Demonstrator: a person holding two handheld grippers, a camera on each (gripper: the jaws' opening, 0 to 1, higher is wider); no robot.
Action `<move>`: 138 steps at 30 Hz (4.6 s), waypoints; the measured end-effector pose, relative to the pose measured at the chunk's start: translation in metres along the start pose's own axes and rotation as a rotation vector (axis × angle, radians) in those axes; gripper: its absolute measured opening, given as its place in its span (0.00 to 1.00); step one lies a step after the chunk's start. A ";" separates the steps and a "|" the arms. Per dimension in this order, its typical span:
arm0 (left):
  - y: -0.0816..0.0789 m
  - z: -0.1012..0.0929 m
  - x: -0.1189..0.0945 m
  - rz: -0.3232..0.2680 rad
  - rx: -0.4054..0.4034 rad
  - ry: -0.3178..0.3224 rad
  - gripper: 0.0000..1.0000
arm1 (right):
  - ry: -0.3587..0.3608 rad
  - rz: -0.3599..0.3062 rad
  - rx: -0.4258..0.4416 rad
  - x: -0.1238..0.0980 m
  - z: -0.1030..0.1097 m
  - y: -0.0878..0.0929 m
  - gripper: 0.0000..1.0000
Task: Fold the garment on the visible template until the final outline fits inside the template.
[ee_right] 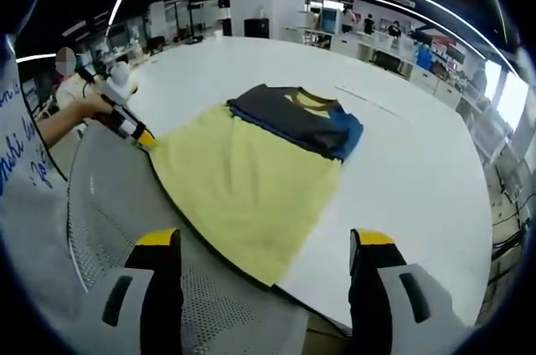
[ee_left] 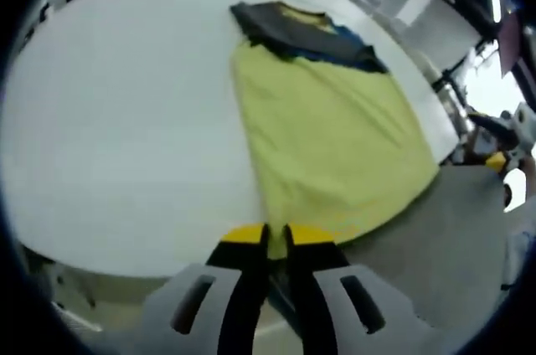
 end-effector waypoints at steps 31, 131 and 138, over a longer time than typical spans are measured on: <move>0.001 -0.003 0.000 0.017 0.025 -0.014 0.00 | -0.015 0.274 0.166 0.043 -0.016 0.051 0.29; -0.026 -0.035 -0.068 -0.022 0.042 0.023 0.00 | -0.013 0.185 0.219 -0.013 -0.011 0.013 0.03; -0.029 -0.034 -0.080 -0.031 0.039 0.044 0.00 | -0.009 0.161 0.228 -0.028 -0.007 0.007 0.03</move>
Point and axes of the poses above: the point that each gripper's makers call its tool centre point, and the gripper's own axes: x roughly forward along the fingers, z roughly to its left, y roughly out of its underside, the point moved 10 cm from there along -x, roughly backward along the fingers, and after that the axes turned 13 degrees about -z, right-handed, at the moved point
